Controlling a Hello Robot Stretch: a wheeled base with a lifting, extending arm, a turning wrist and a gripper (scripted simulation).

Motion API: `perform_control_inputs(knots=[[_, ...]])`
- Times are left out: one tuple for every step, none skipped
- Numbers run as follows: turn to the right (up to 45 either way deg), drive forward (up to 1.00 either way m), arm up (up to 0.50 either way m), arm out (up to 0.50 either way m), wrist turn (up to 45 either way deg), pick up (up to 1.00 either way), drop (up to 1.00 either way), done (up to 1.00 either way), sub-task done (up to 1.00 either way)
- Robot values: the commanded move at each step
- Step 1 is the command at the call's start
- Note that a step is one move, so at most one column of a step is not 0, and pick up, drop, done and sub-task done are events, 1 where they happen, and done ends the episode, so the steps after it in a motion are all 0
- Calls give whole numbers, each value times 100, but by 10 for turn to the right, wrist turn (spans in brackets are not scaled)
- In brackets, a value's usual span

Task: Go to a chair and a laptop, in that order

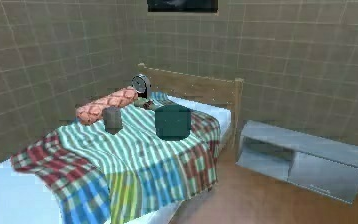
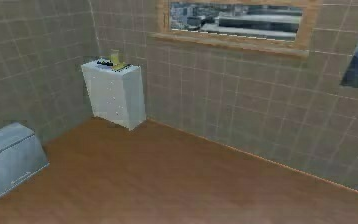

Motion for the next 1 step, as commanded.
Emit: perform_control_inputs(knots=[[-450, 0, 0, 0, 0, 0, 0, 0, 0]])
